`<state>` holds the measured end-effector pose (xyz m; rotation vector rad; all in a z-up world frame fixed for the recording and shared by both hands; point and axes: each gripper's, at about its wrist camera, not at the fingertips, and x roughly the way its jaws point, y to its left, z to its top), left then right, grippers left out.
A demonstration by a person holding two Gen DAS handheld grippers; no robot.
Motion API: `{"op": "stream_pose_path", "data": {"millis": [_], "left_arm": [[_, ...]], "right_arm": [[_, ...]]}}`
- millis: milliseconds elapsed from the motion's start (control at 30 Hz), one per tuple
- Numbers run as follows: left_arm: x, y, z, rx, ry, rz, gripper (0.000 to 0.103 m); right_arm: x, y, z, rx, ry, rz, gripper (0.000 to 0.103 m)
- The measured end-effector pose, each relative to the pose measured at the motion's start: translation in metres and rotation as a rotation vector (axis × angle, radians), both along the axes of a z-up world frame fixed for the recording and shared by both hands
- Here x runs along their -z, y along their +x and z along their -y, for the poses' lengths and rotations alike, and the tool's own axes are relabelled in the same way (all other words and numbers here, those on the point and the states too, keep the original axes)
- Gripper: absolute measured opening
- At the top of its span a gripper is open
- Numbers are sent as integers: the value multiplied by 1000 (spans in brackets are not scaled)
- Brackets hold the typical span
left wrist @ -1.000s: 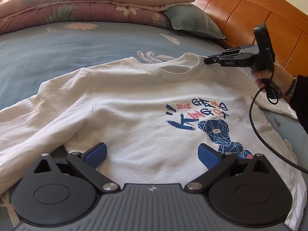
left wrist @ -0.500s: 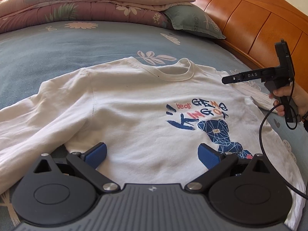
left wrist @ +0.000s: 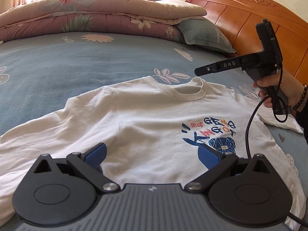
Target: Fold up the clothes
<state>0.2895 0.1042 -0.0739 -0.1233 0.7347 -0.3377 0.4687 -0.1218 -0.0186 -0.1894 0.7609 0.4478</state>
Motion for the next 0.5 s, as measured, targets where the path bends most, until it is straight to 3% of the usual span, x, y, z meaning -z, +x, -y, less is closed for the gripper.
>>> {"op": "stream_pose_path", "data": {"millis": [67,267,400,433,467,500], "left_arm": [[-2,0,-4,-8,-5,3,101],[-3,1,-9,-3,-22,4,101],[1,4,-9,-10,-21,-12,101],[2,5,-9,-12,-19,-15,101],[3,5,-9,-14,-19,-18,101],[4,5,-9,-17,-19,-19,101]], "right_arm": [[3,11,-30,-81,-83,13,44],[38,23,-67,-256,-281,-18,44],[49,29,-62,-282,-245,-40,45],[49,32,-61,-279,-221,-51,42],[49,32,-62,-279,-213,-39,26],[50,33,-67,-269,-228,-5,22]]}}
